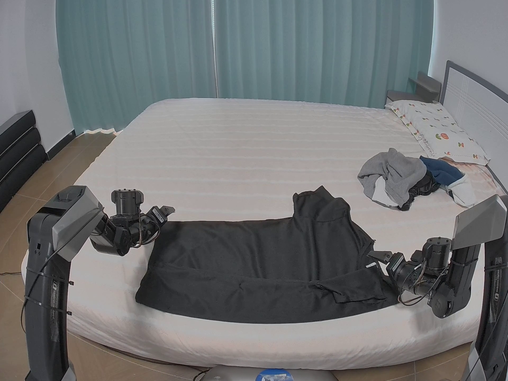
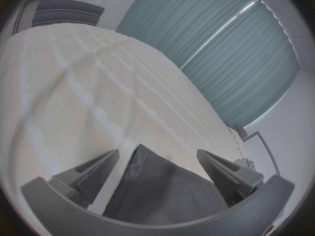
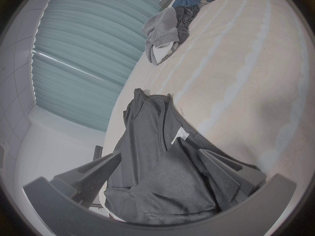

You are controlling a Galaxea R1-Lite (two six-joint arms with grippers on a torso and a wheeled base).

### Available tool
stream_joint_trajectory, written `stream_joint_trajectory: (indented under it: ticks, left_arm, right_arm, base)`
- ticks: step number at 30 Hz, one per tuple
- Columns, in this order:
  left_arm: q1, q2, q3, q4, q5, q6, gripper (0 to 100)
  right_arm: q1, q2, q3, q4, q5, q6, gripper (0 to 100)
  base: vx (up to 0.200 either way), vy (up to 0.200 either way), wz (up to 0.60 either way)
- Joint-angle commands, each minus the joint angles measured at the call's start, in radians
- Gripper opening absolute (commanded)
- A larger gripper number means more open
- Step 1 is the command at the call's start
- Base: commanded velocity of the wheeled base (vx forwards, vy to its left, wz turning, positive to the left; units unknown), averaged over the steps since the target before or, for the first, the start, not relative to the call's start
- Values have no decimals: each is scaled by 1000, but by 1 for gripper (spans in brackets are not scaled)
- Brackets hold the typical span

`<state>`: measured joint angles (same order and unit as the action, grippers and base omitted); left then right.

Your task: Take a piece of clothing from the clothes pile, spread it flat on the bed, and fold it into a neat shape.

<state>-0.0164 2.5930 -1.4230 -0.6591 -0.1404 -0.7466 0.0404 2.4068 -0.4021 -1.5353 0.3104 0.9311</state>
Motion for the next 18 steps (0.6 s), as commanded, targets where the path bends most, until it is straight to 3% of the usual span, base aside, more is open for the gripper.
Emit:
stream_joint_trajectory:
  ticks: [1, 9, 10, 14, 18]
  left_arm:
    - [-2, 4, -4, -2, 2, 1, 0]
    - [0, 7, 10, -60, 18, -4, 0]
    - [1, 4, 18, -62, 32, -5, 0]
    - [7, -10, 44, -65, 76, -13, 0]
    - [7, -27, 65, -96, 96, -77, 0]
  right_arm:
    - [1, 2, 0, 0, -1, 0, 100]
    - [6, 15, -12, -3, -11, -20, 100]
    - [9, 2, -26, -11, -37, -61, 100]
    - [44, -35, -55, -3, -143, -77, 100]
    - [47, -52, -150, 47, -157, -121, 100]
  base:
    - [0, 0, 0]
    - [0, 0, 0]
    - [0, 0, 0]
    - [0, 0, 0]
    - [0, 0, 0]
